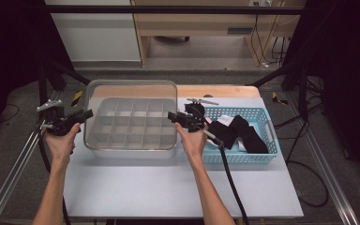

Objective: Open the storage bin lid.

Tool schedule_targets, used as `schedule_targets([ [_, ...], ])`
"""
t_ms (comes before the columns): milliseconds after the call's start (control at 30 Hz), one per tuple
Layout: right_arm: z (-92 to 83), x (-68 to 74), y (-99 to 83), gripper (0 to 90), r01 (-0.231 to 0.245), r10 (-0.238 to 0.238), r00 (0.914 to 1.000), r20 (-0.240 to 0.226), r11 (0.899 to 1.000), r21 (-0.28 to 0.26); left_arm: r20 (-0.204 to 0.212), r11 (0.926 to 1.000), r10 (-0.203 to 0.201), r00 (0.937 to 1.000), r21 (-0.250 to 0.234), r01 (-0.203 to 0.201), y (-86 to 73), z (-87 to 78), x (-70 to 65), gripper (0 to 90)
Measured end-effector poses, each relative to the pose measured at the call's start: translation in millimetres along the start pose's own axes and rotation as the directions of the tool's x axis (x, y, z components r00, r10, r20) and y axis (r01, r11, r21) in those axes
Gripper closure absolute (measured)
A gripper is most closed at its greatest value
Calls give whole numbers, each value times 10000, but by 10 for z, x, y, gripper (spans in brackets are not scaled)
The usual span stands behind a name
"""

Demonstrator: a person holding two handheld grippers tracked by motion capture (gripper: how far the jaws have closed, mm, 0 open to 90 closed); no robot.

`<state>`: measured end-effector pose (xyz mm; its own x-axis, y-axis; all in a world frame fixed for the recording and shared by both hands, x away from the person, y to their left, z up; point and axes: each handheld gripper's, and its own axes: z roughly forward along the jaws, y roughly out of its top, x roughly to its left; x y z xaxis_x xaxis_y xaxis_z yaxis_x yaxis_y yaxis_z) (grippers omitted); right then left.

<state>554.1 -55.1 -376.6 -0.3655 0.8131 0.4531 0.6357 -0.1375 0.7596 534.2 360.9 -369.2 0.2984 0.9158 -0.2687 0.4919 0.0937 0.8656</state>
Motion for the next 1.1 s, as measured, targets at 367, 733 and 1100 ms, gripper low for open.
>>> schedule_targets([
  [367,-307,94,29,656,256,-263,9984,-501,9996,-142,209,9976,346,9992,-608,-333,-14,-288,-113,610],
  [733,-613,121,-42,679,410,-447,9927,-1118,9985,-355,267,9924,789,9965,-966,-760,-27,-592,-304,630],
  [1100,-948,144,-154,689,815,-876,9860,-1421,9955,-476,222,9872,1245,9920,-1031,-1216,-90,-814,-515,631],
])
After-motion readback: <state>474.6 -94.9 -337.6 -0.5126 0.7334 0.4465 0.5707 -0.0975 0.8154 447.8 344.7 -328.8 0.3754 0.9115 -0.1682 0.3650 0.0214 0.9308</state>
